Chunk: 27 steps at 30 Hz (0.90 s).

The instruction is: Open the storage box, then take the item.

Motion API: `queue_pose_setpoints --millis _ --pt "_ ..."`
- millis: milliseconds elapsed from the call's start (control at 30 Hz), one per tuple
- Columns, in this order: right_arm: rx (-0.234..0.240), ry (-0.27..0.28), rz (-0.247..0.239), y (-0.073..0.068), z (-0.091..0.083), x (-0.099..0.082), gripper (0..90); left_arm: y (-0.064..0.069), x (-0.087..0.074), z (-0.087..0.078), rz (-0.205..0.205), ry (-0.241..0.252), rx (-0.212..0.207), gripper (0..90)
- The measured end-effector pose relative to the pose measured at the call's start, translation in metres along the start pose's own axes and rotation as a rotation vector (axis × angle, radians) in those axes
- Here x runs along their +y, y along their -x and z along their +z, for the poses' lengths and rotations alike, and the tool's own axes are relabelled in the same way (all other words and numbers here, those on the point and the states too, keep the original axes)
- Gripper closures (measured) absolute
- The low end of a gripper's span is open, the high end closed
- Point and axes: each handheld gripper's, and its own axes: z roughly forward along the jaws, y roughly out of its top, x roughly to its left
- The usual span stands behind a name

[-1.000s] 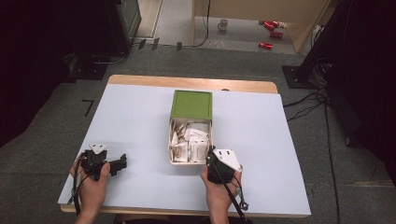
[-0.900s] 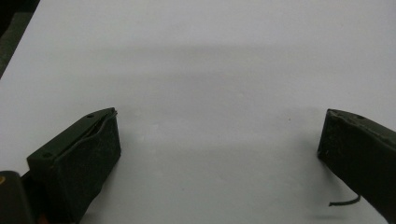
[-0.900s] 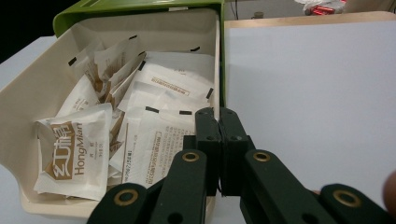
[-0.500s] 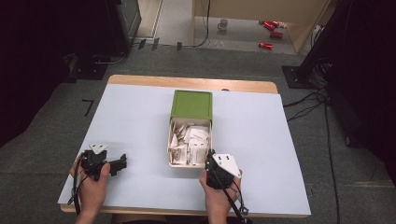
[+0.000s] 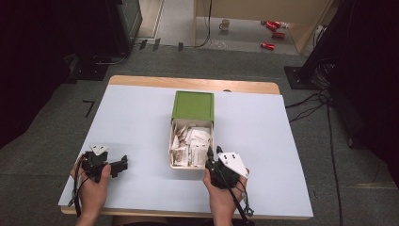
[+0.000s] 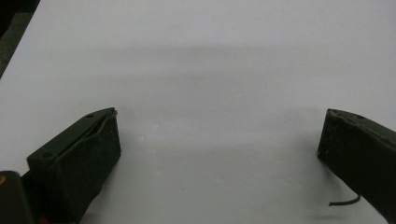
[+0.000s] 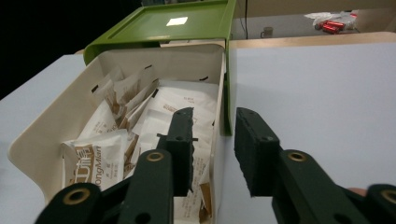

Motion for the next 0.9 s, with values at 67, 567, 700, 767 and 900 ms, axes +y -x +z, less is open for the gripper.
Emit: queue_pose_setpoints --millis 67,567,700,767,900 --pt "0.008 0.003 0.000 0.001 -0.001 0.002 61.1 0.000 0.000 0.000 0.000 0.000 0.000 0.0" --pt "0.053 0.009 -0.031 -0.012 -0.002 0.011 48.7 0.000 0.000 0.000 0.000 0.001 0.000 0.0" --pt "0.071 -0.006 -0.041 -0.018 0.000 0.008 48.7 0.000 0.000 0.000 0.000 0.001 0.000 0.0" --pt "0.083 -0.016 -0.047 -0.021 0.002 0.006 48.7 0.000 0.000 0.000 0.000 0.000 0.000 0.0" --pt "0.101 -0.030 -0.056 -0.027 0.008 0.003 48.8 0.000 0.000 0.000 0.000 0.000 0.000 0.0"
